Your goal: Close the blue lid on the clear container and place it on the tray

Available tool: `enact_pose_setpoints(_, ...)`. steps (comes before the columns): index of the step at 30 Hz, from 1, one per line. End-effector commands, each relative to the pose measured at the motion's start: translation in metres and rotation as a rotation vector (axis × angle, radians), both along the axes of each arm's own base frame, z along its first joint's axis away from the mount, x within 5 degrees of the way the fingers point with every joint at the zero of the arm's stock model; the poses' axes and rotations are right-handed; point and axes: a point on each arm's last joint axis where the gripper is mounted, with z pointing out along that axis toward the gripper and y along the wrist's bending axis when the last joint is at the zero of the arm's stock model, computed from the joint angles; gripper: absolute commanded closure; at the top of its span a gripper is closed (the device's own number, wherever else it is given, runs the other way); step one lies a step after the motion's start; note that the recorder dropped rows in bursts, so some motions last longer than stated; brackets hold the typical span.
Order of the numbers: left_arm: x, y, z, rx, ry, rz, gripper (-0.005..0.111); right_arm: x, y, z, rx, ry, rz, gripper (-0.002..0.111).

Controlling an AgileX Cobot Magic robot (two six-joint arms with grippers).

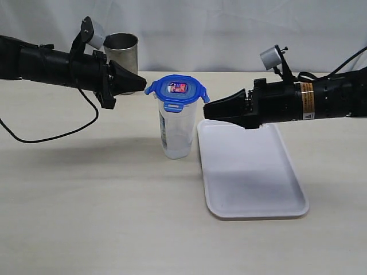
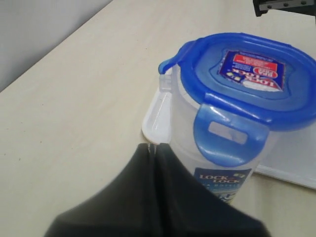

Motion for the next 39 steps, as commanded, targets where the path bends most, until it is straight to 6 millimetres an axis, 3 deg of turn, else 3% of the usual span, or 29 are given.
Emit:
enact_pose_setpoints(1, 0.0, -0.001, 0.007, -0.019, -0.008, 0.005, 0.107, -0.001, 0.001, 0.0, -0.014, 0.004, 0.04, 0.104)
enact_pose_setpoints(9, 0.001, 0.0, 0.006, -0.017, -0.009, 0.02, 0.107, 0.011, -0.003, -0.011, -0.104, -0.004, -0.066, 0.104)
enact_pose_setpoints(15, 0.002, 0.0, 0.006, -0.016, -0.01, 0.021, 0.107, 0.02, -0.002, -0.009, -0.065, -0.013, -0.086, 0.104)
enact_pose_setpoints(39, -0.002, -0.002, 0.008, -0.04, -0.004, -0.024, 0.107, 0.028, -0.004, -0.012, -0.095, -0.047, -0.135, 0.104)
